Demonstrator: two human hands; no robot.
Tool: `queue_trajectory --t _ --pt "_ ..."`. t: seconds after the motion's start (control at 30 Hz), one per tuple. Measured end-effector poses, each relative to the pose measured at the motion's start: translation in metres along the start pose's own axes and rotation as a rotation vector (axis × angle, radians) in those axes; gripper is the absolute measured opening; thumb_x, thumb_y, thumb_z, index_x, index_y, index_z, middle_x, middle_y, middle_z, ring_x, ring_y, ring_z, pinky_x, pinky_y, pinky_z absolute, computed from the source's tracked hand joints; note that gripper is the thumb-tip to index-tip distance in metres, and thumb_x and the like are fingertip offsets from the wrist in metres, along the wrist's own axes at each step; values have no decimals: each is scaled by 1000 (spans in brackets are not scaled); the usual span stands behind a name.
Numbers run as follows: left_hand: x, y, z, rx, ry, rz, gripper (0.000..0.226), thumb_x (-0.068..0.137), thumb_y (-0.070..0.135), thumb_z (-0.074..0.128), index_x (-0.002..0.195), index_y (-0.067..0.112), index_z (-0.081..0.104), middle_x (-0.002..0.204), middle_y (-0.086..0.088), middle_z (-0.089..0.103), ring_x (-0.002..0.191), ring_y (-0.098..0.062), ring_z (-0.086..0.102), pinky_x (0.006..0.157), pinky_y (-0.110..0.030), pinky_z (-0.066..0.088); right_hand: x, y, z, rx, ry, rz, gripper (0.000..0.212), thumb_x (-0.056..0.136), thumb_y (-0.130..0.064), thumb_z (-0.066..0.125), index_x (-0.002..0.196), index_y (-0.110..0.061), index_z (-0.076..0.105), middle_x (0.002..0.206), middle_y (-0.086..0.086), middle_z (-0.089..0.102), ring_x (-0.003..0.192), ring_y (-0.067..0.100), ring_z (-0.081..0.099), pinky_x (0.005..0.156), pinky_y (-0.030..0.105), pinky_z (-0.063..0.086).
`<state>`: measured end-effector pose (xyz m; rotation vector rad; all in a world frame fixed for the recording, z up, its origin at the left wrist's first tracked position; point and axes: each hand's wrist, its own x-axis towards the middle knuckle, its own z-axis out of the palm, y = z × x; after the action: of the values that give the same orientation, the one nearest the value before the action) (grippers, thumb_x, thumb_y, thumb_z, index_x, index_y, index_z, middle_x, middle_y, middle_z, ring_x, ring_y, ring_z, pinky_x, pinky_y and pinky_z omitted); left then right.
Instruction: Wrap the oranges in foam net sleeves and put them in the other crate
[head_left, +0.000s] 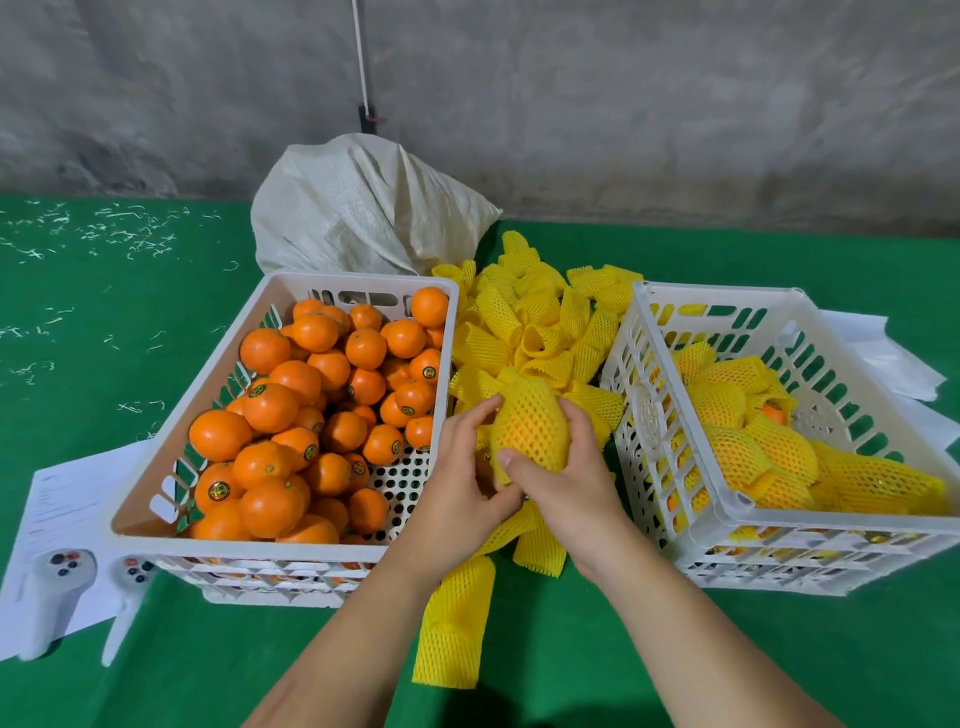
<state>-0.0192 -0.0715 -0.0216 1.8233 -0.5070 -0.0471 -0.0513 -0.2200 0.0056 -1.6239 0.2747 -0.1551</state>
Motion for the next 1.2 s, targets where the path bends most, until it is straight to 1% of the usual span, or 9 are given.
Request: queue_trajectory --t 0.1,0.2,0.27,0.37,0.5,0.87,0.97,1.07,1.2 --pt "1 2 2 -4 24 -26 67 96 26 78 149 43 42 136 24 47 75 -12 60 72 -20 52 18 -11 -41 -177 141 -26 79 84 -38 82 141 -60 33 131 -19 52 107 2 59 77 22 53" --pt "5 0 4 8 49 -45 49 100 27 73 143 36 53 129 21 55 72 -9 58 69 -19 51 38 -19 -91 -300 329 -70 78 88 -35 78 147 -54 31 149 -7 41 127 17 48 103 45 49" --pt "8 -2 6 23 49 -63 42 101 27 72 140 32 57 126 18 58 73 -13 59 68 -19 50 47 -19 -117 -405 479 -98 80 91 -30 74 153 -47 27 159 -4 28 138 22 38 113 45 37" --pt "9 -4 8 43 52 -81 37 101 26 72 136 31 61 120 21 60 76 -16 62 69 -19 51 55 -17 -133 -677 570 23 86 95 -37 65 161 -41 10 171 2 -4 157 34 1 124 54 15" --pt "10 -4 7 41 61 -105 32 101 24 72 131 31 65 116 27 60 78 -14 61 69 -17 50 54 -6 -117 -995 449 42 92 94 -50 61 162 -39 0 170 3 -21 156 30 -17 124 55 2" --pt "17 1 1 -26 87 -95 23 103 14 67 125 21 68 115 5 67 83 2 63 67 -12 49 61 35 -45 -1018 2 -11 81 93 -51 58 159 -48 11 169 -10 -18 154 18 -14 123 56 8" --pt "36 -11 -17 129 130 -6 23 103 11 65 124 20 68 117 3 67 98 -1 64 81 -13 49 73 37 -24 -1068 -128 -22 78 95 -49 57 160 -45 14 168 -9 -22 154 21 -17 123 56 6" --pt "62 -35 -39 362 142 -2 31 103 5 60 132 12 67 127 -4 65 117 -18 60 100 -32 49 92 35 -5 -1132 -238 -2 74 97 -46 56 160 -43 17 168 -6 -26 154 25 -22 123 55 7" --pt "91 -58 -51 449 110 -6 39 106 4 51 144 11 60 142 -9 59 131 -25 52 110 -36 40 120 37 18 -1233 -319 104 72 97 -44 57 160 -41 22 168 2 -28 154 31 -23 123 54 8"
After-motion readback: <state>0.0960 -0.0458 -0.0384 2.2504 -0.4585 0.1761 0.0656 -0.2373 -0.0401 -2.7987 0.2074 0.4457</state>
